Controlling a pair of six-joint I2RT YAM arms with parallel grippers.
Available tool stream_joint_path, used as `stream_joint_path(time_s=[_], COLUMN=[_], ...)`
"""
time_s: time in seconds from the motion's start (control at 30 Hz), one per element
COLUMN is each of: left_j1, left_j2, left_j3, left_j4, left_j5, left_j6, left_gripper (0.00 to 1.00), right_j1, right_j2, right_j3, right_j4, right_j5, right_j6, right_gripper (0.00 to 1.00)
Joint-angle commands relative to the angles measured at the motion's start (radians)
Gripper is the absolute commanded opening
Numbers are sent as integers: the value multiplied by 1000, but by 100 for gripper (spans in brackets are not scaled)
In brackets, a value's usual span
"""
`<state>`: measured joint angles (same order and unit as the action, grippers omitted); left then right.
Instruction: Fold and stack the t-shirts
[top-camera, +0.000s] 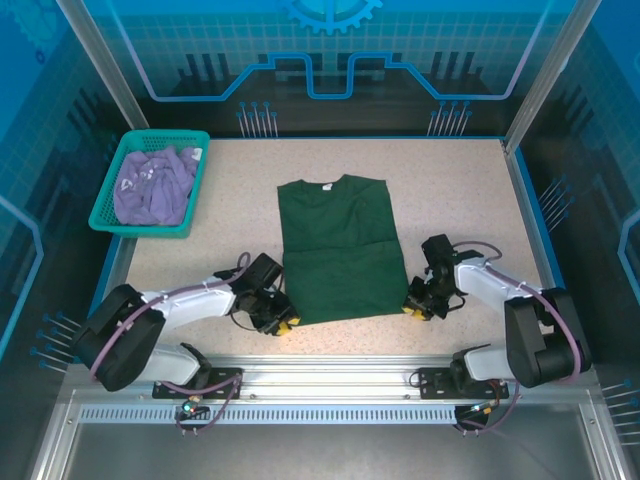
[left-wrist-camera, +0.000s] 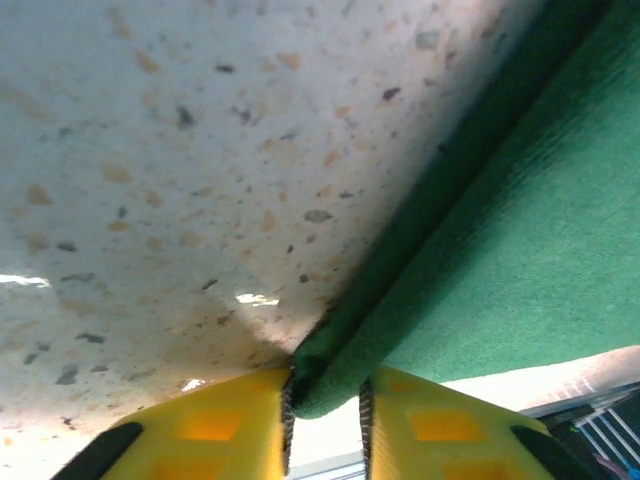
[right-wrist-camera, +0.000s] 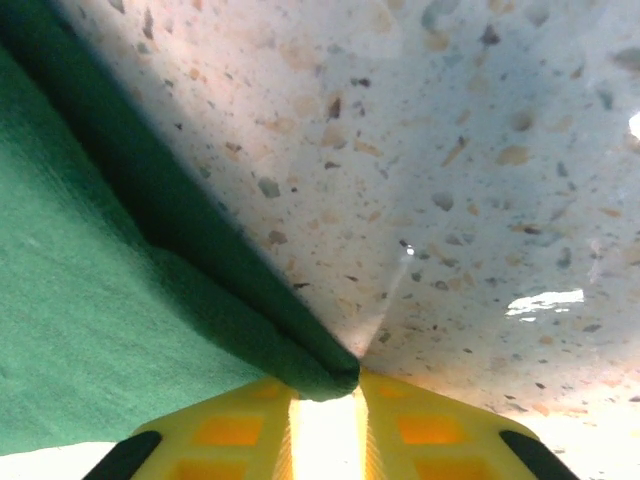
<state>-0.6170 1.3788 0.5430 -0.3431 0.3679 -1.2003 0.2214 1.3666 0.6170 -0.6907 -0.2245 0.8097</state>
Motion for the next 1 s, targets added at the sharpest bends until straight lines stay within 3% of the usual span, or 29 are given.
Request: stream_joint_path(time_s=[0.0, 0.4, 0.53, 0.7, 0.97], left_j1=[-6, -5, -1, -1, -7], left_j2=[55, 50, 13, -82, -290], left_j3=[36, 107, 110, 78, -34], left_j4=[-30, -243, -302, -384, -483], left_j5=[-88, -184, -197, -193, -97], left_j6=[84, 234, 268, 292, 259], left_gripper=[23, 0, 0, 0, 0], right_j1=[-5, -5, 21, 133, 404], right_j2=[39, 98, 74, -40, -302], right_j3=[39, 70, 54, -21, -185], right_j4=[41, 4, -28, -64, -132], right_j5=[11, 31, 31, 43, 57], right_j6=[-19, -25, -10, 68, 311], right_gripper=[19, 6, 0, 0, 0])
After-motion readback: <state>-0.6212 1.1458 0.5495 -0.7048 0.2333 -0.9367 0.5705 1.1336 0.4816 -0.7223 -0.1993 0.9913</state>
